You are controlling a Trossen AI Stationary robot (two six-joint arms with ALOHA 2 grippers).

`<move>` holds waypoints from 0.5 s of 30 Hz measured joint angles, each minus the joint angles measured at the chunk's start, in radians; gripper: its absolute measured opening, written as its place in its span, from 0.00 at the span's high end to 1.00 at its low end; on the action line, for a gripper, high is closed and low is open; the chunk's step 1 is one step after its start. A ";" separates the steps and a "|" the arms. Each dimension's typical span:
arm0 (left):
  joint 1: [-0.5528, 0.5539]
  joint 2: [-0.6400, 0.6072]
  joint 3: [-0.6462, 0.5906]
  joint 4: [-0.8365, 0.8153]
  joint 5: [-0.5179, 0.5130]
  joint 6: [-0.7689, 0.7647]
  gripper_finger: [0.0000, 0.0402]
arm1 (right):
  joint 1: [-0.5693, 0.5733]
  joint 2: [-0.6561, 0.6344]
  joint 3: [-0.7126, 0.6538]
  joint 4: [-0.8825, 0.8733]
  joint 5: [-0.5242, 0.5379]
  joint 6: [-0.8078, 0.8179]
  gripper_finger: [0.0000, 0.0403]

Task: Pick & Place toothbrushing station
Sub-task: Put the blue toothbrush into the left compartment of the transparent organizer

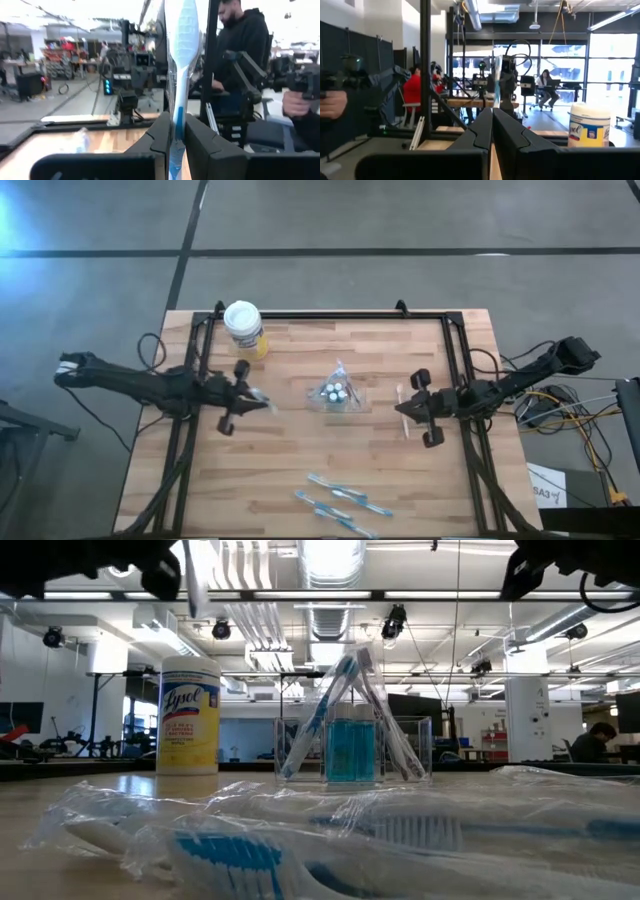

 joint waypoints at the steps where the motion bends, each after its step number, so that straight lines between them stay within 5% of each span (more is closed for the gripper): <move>1: 0.000 -0.038 -0.020 0.000 -0.007 0.003 0.91 | 0.000 0.000 -0.002 -0.002 0.001 0.000 0.98; 15: 0.000 -0.373 -0.239 0.006 -0.081 -0.007 0.91 | -0.001 0.005 -0.004 -0.006 0.003 -0.023 0.98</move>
